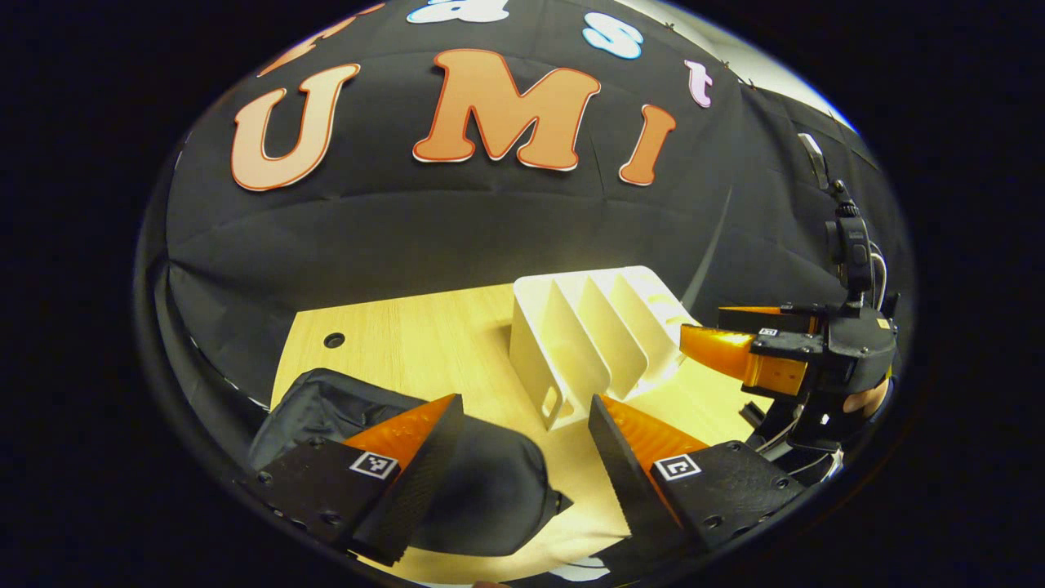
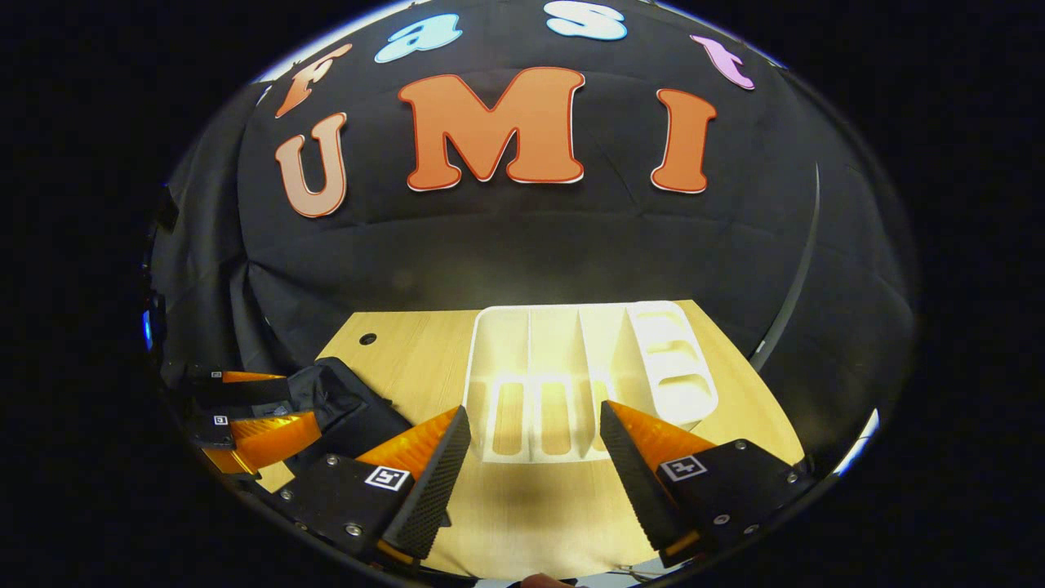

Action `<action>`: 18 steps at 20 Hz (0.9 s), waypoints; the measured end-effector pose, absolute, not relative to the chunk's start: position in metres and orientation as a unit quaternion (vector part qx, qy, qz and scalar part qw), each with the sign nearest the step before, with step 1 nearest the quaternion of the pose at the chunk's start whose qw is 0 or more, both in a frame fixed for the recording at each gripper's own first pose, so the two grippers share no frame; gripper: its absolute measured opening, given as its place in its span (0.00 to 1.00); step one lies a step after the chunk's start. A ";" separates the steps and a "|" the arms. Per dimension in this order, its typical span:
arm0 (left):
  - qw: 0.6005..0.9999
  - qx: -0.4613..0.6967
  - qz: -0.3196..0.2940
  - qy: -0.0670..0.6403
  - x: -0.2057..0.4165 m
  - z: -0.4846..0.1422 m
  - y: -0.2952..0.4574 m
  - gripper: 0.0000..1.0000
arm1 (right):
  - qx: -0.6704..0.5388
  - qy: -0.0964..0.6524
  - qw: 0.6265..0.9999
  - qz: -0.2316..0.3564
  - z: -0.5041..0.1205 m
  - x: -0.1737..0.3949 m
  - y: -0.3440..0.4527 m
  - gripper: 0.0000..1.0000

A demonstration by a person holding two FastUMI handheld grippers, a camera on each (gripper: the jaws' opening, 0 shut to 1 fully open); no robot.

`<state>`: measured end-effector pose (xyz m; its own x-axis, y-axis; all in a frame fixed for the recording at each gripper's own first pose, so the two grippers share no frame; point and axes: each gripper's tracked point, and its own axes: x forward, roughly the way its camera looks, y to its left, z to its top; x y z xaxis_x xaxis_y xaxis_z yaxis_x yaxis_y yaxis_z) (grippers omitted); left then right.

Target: Open the schoolbag, grab two books from the bookshelf and put them into the schoolbag.

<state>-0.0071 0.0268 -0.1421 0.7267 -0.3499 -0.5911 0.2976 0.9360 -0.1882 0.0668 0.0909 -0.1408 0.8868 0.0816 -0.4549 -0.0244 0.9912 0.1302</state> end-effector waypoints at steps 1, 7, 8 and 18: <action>0.932 -0.042 -0.165 0.319 -0.004 -0.139 0.019 0.98 | 0.061 0.237 0.969 0.033 -0.141 0.070 0.084 0.95; 0.947 -0.033 -0.129 0.294 0.006 -0.130 -0.013 0.98 | 0.063 0.221 0.972 0.048 -0.139 0.085 0.047 0.95; 0.949 -0.028 -0.126 0.288 0.008 -0.127 -0.017 0.98 | 0.064 0.218 0.973 0.048 -0.138 0.085 0.044 0.95; 0.983 -0.041 -0.047 0.174 0.022 -0.077 -0.049 0.98 | 0.048 0.145 0.987 0.043 -0.107 0.084 0.002 0.95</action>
